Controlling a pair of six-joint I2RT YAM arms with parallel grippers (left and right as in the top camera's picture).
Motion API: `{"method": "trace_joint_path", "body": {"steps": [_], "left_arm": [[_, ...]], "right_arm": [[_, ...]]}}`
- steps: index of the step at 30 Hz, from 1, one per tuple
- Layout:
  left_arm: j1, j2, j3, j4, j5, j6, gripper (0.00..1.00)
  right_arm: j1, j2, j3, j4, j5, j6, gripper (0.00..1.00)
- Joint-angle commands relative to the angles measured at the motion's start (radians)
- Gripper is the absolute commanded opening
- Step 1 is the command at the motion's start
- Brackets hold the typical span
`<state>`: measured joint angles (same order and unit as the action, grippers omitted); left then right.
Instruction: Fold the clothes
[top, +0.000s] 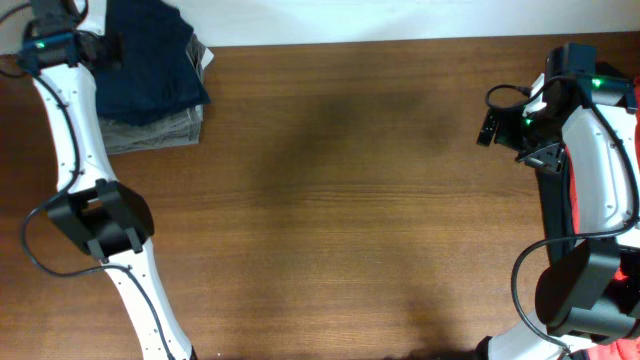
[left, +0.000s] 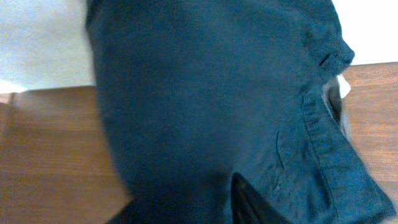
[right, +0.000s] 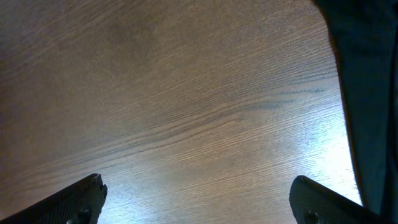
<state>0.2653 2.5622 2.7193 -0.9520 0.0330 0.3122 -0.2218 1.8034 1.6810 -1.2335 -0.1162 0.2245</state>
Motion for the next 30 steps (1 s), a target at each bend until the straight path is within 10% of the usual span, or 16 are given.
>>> {"method": "trace_joint_path", "body": {"steps": [1,13,27,30], "left_arm": [[0.006,0.055,0.016,0.021,0.011,-0.004,0.42],[0.007,0.099,0.019,0.062,-0.165,-0.004,0.99],[0.003,-0.087,0.019,0.021,-0.218,-0.172,0.99],[0.003,-0.092,0.019,0.02,-0.141,-0.169,0.51]], "right_arm": [[-0.003,-0.005,0.006,-0.001,0.013,-0.007,0.99],[-0.003,-0.005,0.006,-0.001,0.013,-0.007,0.99],[-0.003,-0.005,0.006,-0.001,0.013,-0.007,0.99],[-0.003,-0.005,0.006,-0.001,0.013,-0.008,0.99]]}}
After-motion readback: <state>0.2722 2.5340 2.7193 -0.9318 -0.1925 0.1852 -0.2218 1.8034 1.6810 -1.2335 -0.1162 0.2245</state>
